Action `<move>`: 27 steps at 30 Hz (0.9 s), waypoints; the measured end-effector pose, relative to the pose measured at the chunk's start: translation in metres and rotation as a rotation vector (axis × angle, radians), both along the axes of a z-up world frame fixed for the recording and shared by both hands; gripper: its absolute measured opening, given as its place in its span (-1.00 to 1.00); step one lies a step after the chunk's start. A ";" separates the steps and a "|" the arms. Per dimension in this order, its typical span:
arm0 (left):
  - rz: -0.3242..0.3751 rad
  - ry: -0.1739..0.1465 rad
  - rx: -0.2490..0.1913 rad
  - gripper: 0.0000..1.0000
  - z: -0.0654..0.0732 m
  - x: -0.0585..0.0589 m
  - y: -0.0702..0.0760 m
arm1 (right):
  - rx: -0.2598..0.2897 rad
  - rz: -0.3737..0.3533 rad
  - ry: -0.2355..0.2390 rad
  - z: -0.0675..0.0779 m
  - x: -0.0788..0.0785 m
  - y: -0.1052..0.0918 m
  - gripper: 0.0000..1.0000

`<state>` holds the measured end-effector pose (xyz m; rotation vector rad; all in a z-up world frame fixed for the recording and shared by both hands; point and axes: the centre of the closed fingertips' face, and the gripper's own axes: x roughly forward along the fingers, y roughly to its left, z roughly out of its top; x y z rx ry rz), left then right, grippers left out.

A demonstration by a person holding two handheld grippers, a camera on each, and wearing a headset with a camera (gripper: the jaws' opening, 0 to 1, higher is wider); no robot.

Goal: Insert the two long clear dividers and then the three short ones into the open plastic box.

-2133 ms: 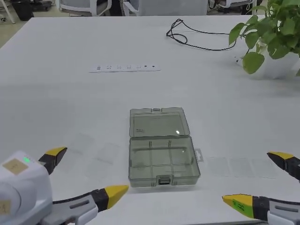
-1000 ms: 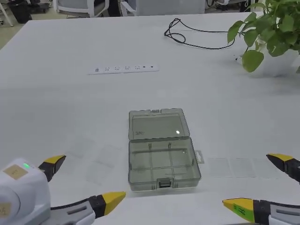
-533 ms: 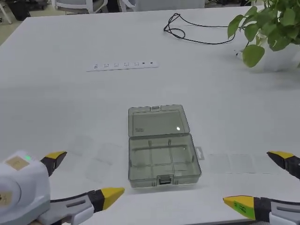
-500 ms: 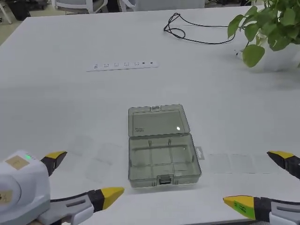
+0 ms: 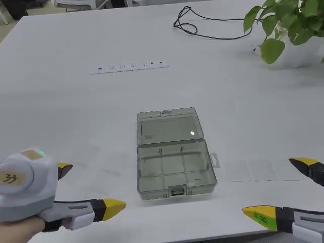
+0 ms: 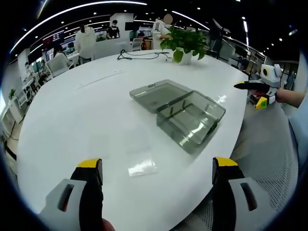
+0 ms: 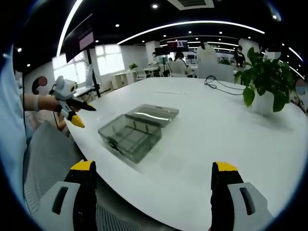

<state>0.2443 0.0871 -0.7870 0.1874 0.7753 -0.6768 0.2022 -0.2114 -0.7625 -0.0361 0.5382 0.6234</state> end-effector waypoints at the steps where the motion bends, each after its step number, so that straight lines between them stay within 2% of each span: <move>1: -0.003 0.009 0.007 0.91 -0.003 0.003 0.001 | 0.002 -0.003 0.000 -0.001 0.000 -0.001 1.00; 3: -0.007 0.040 0.025 0.91 -0.007 0.005 0.001 | 0.004 -0.005 0.003 -0.001 -0.001 -0.001 1.00; 4: -0.009 0.042 0.026 0.91 -0.007 0.005 0.001 | 0.005 -0.007 0.002 -0.002 -0.001 -0.002 1.00; 5: -0.011 0.067 0.041 0.88 -0.011 0.005 0.002 | 0.006 -0.010 0.004 -0.002 -0.001 -0.002 1.00; 7: -0.019 0.078 0.043 0.86 -0.014 0.008 -0.001 | 0.005 -0.014 0.005 -0.002 -0.001 -0.004 1.00; 11: -0.021 0.123 0.086 0.76 -0.024 0.012 0.002 | 0.010 -0.024 0.006 0.000 -0.001 -0.004 1.00; 17: -0.014 0.161 0.111 0.60 -0.033 0.017 0.003 | 0.016 -0.033 0.014 -0.001 -0.004 -0.003 1.00; 21: -0.003 0.180 0.109 0.47 -0.036 0.020 0.002 | 0.020 -0.040 0.016 -0.001 -0.004 -0.004 1.00; 27: 0.022 0.209 0.123 0.18 -0.044 0.025 0.004 | 0.021 -0.046 0.020 -0.002 -0.004 -0.007 1.00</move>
